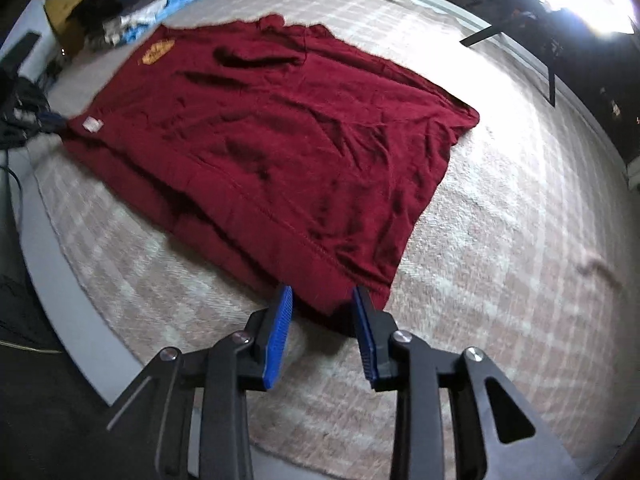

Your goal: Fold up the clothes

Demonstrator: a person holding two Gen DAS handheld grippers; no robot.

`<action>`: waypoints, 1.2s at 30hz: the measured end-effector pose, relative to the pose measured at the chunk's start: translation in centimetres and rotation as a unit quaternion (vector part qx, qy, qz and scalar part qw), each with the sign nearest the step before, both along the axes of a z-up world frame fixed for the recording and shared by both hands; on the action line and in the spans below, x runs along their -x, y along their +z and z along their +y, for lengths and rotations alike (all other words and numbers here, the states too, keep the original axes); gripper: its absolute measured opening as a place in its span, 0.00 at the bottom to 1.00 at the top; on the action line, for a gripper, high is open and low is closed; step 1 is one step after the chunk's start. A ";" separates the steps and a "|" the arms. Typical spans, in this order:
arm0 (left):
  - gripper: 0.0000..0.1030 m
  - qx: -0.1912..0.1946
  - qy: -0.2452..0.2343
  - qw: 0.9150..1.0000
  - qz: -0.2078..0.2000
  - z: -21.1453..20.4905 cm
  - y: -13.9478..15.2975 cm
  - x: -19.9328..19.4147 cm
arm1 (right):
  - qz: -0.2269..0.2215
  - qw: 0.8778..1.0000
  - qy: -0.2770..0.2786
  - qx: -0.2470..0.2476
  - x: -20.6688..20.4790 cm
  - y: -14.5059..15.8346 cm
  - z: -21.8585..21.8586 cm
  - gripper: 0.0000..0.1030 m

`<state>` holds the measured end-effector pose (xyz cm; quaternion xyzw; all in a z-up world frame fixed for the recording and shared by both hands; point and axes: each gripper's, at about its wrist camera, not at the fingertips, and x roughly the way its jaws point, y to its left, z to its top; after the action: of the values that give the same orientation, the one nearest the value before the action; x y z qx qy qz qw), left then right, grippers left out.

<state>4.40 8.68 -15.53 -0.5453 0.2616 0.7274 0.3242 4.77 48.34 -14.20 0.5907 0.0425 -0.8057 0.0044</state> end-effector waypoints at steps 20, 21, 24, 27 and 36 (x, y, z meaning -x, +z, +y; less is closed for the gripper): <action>0.04 -0.006 -0.006 1.000 -0.006 0.2 0.8 0.5 | -0.015 0.999 0.041 0.011 -0.8 0.5 -1.1 0.39; 0.04 -0.005 -0.006 1.000 -0.007 0.1 0.8 0.6 | -0.023 0.999 0.046 0.005 -0.7 -0.1 -1.1 0.39; 0.04 -0.004 -0.006 1.000 -0.010 -0.1 0.8 0.6 | -0.028 0.998 0.052 0.000 -0.8 -0.6 -1.1 0.39; 0.04 -0.002 -0.007 1.000 -0.011 -0.2 0.7 0.6 | -0.026 0.999 0.032 0.017 -0.8 -0.4 -0.3 0.25; 0.04 -0.004 -0.008 1.000 -0.009 -0.5 1.0 0.9 | -0.024 0.999 0.032 0.032 -1.5 0.5 -0.4 0.04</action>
<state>3.47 8.20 -14.58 -0.5486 0.2606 0.7206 0.3345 6.30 47.98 -13.68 0.6078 0.0353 -0.7917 0.0507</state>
